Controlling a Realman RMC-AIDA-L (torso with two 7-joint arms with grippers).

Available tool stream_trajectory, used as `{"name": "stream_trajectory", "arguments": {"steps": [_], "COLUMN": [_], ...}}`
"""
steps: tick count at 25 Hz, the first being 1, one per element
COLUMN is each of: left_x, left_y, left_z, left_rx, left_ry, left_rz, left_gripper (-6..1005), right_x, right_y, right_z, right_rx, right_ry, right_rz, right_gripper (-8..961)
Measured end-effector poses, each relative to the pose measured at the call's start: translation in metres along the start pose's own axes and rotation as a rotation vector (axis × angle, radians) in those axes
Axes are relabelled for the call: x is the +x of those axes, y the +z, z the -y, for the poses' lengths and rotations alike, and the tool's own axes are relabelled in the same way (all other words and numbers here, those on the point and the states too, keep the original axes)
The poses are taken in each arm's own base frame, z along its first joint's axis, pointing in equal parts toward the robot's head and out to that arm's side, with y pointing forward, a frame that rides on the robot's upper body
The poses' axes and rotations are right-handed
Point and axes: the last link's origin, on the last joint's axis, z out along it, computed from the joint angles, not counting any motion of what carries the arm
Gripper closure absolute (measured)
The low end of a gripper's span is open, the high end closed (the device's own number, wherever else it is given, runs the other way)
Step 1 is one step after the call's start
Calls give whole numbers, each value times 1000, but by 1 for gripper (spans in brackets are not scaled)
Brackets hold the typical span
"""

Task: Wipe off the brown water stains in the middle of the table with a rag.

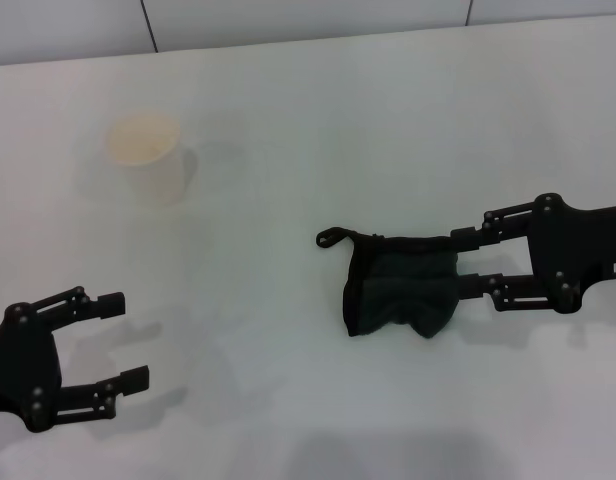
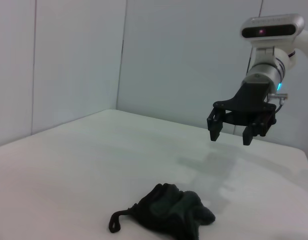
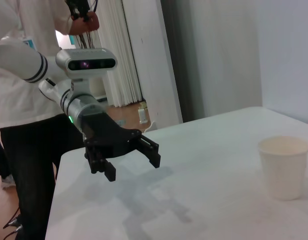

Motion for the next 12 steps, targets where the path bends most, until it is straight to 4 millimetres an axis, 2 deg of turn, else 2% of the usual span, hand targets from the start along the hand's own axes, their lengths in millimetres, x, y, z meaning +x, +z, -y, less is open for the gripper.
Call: {"name": "stream_trajectory", "arguments": {"steps": [12], "left_x": [-4], "left_y": [-4], "left_z": [-5], "left_rx": [-11], "left_ry": [-12], "left_rz": [10], "left_gripper": [141], "right_x": [3], "right_y": [1], "right_z": [-1], "right_rx": [-8], "right_ry": [0], "right_rz": [11], "right_gripper": [454]}}
